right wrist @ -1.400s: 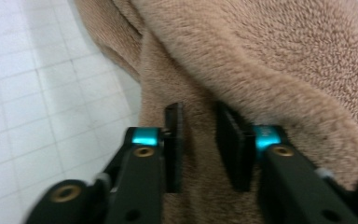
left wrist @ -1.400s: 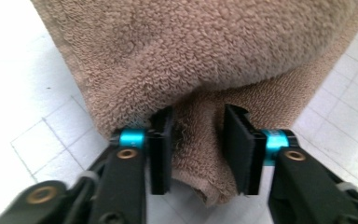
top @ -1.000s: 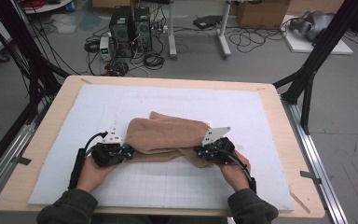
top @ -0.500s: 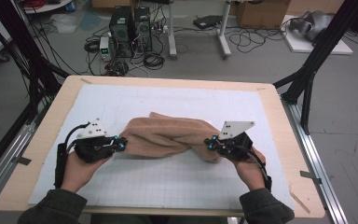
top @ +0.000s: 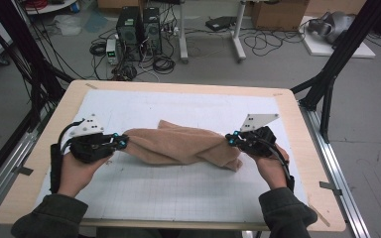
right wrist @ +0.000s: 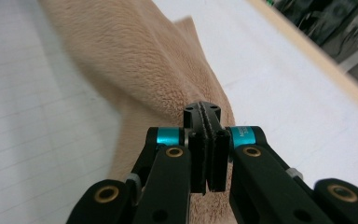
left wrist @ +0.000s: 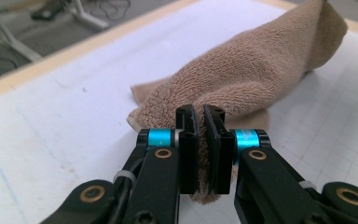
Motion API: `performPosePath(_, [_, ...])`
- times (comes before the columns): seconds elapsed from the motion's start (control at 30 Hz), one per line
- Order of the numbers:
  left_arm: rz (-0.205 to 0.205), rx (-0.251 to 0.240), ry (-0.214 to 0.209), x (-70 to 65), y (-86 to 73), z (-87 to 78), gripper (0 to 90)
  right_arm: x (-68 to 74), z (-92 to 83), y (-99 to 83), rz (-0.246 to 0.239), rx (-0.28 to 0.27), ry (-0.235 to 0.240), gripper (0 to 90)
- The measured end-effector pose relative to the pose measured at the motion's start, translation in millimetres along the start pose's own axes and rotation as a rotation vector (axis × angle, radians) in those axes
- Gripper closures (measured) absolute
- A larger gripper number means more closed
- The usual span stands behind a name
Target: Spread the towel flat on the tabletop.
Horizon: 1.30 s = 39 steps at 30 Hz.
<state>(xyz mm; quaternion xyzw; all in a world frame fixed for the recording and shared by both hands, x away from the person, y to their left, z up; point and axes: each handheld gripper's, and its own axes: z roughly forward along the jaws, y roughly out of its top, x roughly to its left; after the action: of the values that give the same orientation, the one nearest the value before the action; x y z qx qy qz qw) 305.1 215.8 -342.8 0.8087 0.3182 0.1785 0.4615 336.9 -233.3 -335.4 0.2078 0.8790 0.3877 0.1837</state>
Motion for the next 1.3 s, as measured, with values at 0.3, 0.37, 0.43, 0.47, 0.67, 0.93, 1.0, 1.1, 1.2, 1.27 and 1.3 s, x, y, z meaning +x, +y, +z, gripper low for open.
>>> performPosePath(0.3, [-0.054,0.178,-0.002,15.4,-37.1,57.2,83.9,-19.7,52.6,-21.8,0.117,0.087,0.050,89.5])
performPosePath(0.37, [-0.043,0.164,0.000,15.2,-35.6,53.6,81.7,-20.7,53.0,-23.2,0.129,0.079,0.069,87.3])
performPosePath(0.43, [-0.046,0.125,-0.002,13.8,-33.5,47.4,76.0,-19.4,45.6,-22.6,0.133,0.053,0.067,82.6])
performPosePath(0.47, [-0.039,0.111,0.002,12.6,-32.1,42.3,72.1,-18.9,41.8,-22.3,0.132,0.043,0.063,81.4])
performPosePath(0.67, [-0.018,0.063,-0.025,5.0,-29.2,24.1,57.3,4.7,10.0,-17.9,0.093,-0.037,0.049,74.6])
performPosePath(0.93, [0.017,0.109,-0.092,-10.8,-36.0,38.1,50.6,53.0,11.1,-27.8,0.018,-0.006,0.063,59.3])
performPosePath(1.0, [0.012,0.145,-0.100,-10.0,-41.5,47.2,49.4,58.8,19.7,-34.1,0.007,0.013,0.046,51.5])
performPosePath(1.1, [0.002,0.193,-0.104,-8.4,-48.0,59.5,49.0,57.9,35.2,-43.5,0.014,0.037,0.026,49.4])
performPosePath(1.2, [0.016,0.247,-0.108,-9.2,-51.6,72.5,50.3,52.1,50.9,-47.6,0.012,0.061,0.013,51.3])
performPosePath(1.27, [0.024,0.274,-0.108,-11.1,-53.5,80.3,53.1,49.0,62.3,-47.7,0.006,0.078,0.009,53.8])
performPosePath(1.3, [0.023,0.272,-0.106,-12.0,-53.9,82.6,54.0,48.0,67.1,-46.9,0.005,0.087,0.002,56.1])
